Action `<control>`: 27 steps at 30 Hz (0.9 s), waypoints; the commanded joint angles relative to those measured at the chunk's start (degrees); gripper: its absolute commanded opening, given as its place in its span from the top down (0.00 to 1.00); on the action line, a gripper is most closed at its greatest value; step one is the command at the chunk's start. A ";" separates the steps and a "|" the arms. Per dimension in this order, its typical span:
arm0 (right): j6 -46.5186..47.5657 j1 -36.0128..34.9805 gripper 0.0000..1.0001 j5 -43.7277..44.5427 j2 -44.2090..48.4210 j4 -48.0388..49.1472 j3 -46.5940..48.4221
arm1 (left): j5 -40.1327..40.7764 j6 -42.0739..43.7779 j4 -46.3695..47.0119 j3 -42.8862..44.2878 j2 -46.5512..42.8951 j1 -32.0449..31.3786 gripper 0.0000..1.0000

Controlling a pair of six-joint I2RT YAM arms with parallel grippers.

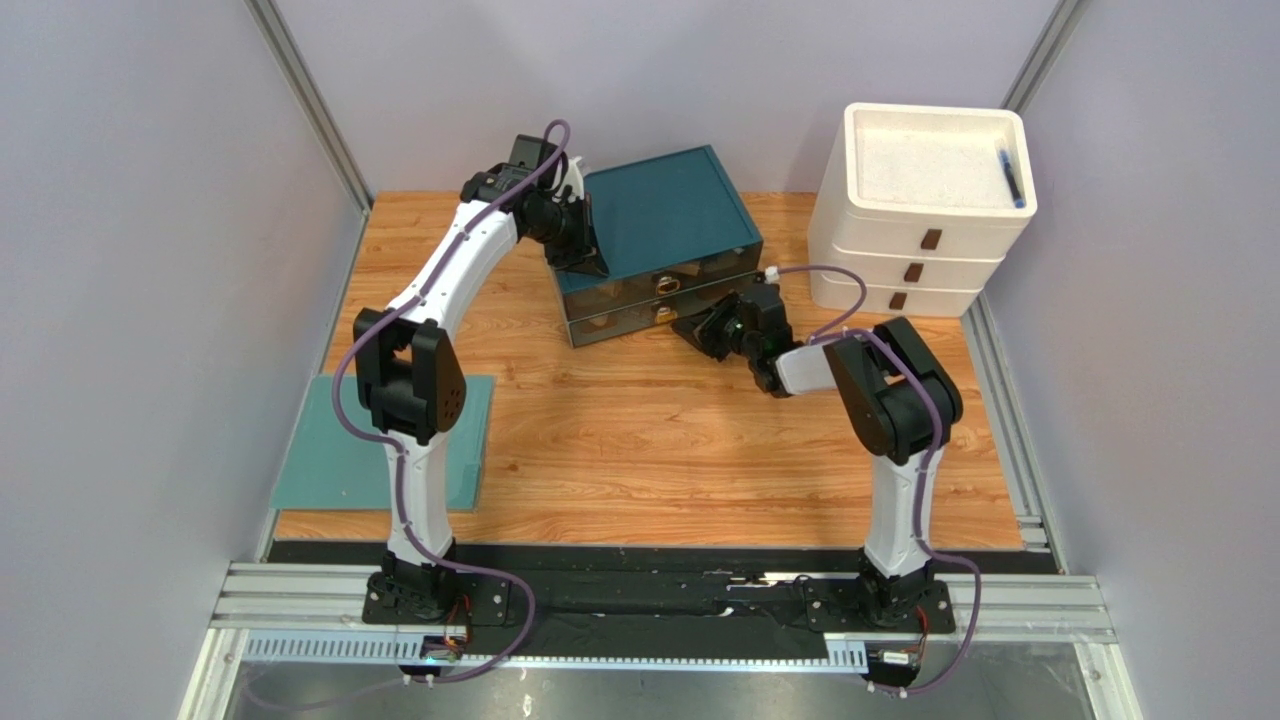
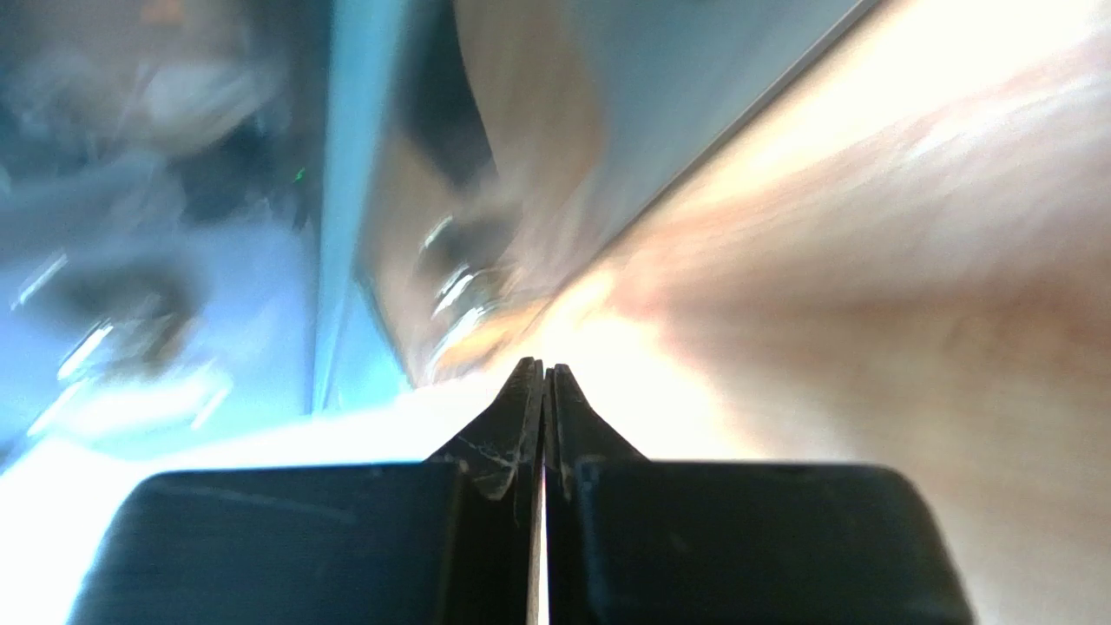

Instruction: Organize the makeup

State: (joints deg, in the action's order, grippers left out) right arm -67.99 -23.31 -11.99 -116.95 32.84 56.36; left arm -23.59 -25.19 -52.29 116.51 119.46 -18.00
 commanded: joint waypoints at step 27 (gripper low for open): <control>61.22 0.99 0.00 27.98 54.53 -66.84 12.46 | 0.92 4.54 0.07 -15.51 -34.97 -0.72 0.01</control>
State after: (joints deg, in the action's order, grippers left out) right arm -8.08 -22.57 4.25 -64.66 -28.40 67.59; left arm -23.40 -20.62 -56.34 105.62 90.63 -18.39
